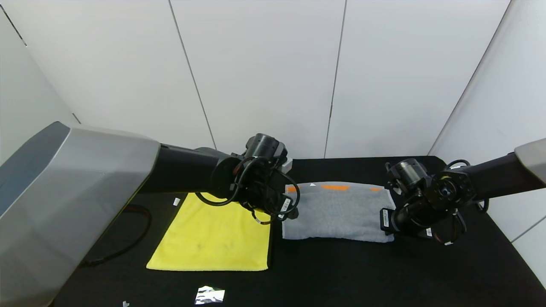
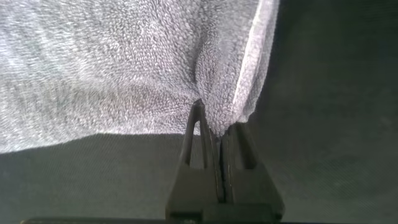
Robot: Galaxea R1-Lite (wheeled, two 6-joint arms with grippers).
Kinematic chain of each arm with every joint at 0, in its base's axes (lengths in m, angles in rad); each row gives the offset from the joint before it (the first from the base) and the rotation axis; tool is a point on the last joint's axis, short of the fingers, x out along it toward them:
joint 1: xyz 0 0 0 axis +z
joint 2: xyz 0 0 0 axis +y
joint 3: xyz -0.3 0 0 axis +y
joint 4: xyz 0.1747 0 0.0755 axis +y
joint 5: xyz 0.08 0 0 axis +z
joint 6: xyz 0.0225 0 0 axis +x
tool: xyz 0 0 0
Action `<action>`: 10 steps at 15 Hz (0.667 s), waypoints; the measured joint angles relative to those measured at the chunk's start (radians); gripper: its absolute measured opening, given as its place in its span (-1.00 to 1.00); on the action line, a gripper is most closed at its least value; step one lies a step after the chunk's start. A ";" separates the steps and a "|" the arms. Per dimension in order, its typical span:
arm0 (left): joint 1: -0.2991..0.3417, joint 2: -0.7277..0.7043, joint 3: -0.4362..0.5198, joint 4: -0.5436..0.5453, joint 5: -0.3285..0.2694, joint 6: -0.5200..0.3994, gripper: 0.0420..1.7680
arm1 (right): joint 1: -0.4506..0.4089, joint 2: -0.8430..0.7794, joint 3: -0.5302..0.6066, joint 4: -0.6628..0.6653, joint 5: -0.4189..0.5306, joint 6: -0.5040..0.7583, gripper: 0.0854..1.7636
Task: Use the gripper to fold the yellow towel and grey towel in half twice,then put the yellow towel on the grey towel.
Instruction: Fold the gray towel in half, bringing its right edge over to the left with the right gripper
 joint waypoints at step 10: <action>0.011 -0.023 0.014 0.001 0.000 0.002 0.94 | -0.086 -0.078 0.006 0.085 -0.130 -0.091 -0.96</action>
